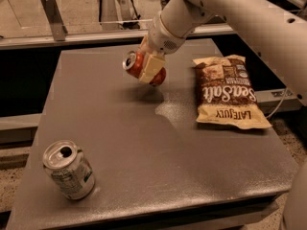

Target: Knock coke can over

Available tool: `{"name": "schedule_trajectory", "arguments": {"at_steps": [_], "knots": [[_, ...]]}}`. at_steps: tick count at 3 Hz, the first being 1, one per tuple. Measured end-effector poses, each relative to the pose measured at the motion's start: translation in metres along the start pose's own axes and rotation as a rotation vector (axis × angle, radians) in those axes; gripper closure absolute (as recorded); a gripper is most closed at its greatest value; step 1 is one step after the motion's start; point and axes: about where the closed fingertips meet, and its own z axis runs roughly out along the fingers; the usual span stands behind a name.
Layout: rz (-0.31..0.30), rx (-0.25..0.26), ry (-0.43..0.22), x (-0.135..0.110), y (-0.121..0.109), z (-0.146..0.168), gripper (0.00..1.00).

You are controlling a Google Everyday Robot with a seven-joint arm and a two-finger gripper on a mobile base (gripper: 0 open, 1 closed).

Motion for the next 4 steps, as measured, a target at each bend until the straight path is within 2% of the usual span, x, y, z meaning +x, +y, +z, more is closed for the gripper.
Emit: {"name": "schedule_trajectory", "arguments": {"at_steps": [1, 2, 4], "knots": [[-0.024, -0.026, 0.048, -0.003, 0.021, 0.006, 0.83], [-0.036, -0.033, 0.083, -0.008, 0.039, 0.01, 0.6], [-0.079, -0.017, 0.082, -0.023, 0.067, 0.006, 0.13]]}}
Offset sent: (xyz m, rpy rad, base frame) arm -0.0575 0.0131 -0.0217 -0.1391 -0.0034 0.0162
